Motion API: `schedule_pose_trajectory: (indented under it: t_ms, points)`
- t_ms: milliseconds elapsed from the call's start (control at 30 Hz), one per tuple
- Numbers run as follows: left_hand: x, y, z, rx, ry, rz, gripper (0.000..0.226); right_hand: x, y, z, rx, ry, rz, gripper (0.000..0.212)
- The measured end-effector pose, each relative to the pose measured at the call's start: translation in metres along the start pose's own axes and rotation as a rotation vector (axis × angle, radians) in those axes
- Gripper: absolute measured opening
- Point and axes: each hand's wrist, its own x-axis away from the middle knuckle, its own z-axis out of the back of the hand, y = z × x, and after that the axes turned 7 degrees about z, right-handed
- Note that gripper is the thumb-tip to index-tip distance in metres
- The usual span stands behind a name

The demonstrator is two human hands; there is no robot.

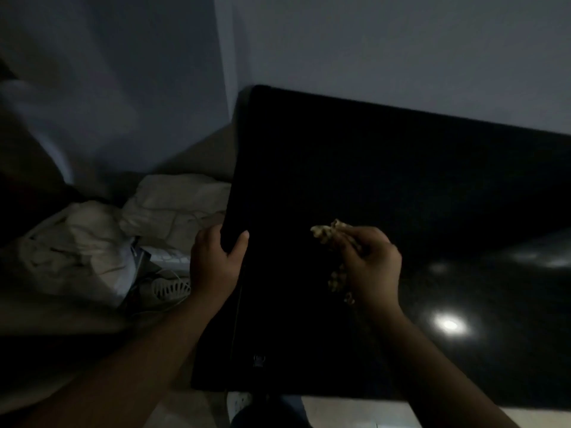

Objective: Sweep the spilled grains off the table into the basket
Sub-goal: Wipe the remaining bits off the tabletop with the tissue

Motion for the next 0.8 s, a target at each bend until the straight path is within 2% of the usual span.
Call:
schedule_pose_trajectory:
  t_ms: [100, 167, 233, 433, 600, 800]
  points:
    - [-0.037, 0.019, -0.004, -0.036, 0.014, -0.002, 0.077, -0.058, 0.001, -0.005, 0.069, -0.017, 0.088, 0.014]
    - [-0.07, 0.036, -0.013, -0.072, 0.038, -0.018, 0.059, -0.105, -0.001, -0.012, 0.113, -0.024, 0.148, 0.013]
    - [-0.093, 0.051, -0.021, -0.122, 0.075, -0.052, 0.051, -0.144, -0.005, -0.02, 0.152, -0.006, 0.167, 0.013]
    - [-0.136, 0.06, -0.046, -0.336, 0.194, -0.132, 0.066, -0.254, 0.01, -0.059, 0.226, 0.074, 0.206, 0.016]
    - [-0.139, 0.053, -0.05, -0.308, 0.192, -0.154, 0.062, -0.308, 0.021, -0.08, 0.271, 0.073, 0.247, 0.016]
    - [-0.139, 0.055, -0.05, -0.284, 0.185, -0.139, 0.075, -0.356, 0.025, -0.096, 0.402, 0.063, 0.324, 0.019]
